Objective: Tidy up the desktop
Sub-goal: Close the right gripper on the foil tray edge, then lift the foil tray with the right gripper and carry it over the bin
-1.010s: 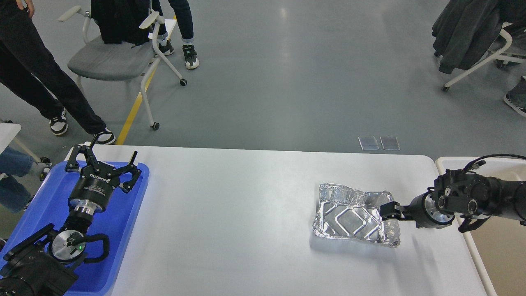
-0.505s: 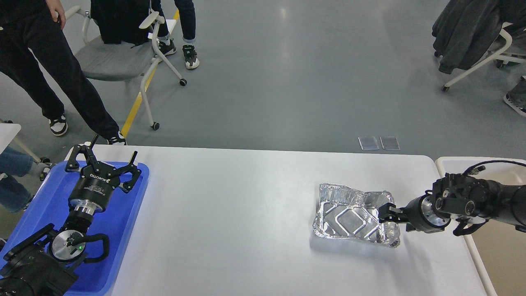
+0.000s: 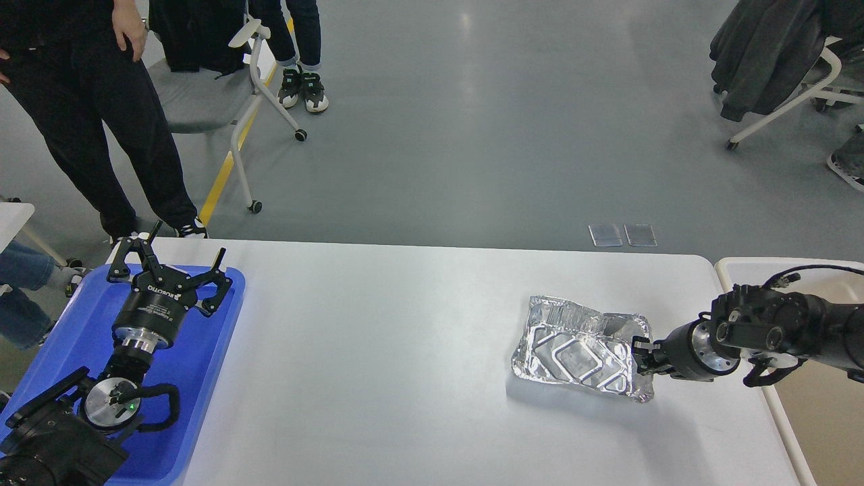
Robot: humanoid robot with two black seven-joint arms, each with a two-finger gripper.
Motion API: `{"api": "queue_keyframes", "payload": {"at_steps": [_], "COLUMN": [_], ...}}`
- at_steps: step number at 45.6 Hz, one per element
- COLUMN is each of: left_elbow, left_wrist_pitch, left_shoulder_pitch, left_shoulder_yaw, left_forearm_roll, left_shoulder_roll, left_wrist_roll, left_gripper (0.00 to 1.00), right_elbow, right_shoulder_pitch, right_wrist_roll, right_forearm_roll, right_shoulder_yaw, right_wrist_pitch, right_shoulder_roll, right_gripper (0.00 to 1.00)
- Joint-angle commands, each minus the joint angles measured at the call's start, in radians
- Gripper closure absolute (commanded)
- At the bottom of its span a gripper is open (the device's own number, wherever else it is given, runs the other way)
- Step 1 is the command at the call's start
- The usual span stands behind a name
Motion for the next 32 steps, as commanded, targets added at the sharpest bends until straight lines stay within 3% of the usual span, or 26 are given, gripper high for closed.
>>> {"api": "queue_keyframes", "payload": {"at_steps": [1,20,32], "left_elbow": [0.0,0.0,0.0], "left_wrist_pitch": [0.0,0.0,0.0], "left_shoulder_pitch": [0.0,0.0,0.0], "left_shoulder_yaw": [0.0,0.0,0.0], "left_forearm_roll": [0.0,0.0,0.0], "left_shoulder_roll": [0.0,0.0,0.0], "left_wrist_roll": [0.0,0.0,0.0], "left_gripper": [0.01,0.01,0.01], "right_elbow": [0.017,0.316,0.416], "right_shoulder_pitch": [0.026,0.292,0.557], "right_wrist_roll": [0.0,0.0,0.001], "right_forearm_roll": [0.007,-0.014,-0.066], "right_shoulder_yaw": [0.001,-0.028,-0.183], "right_wrist_pitch": [0.001,0.054,0.141], "right_shoulder_roll": [-0.017,-0.193,-0.195], "right_gripper": [1.0,1.0,1.0]}}
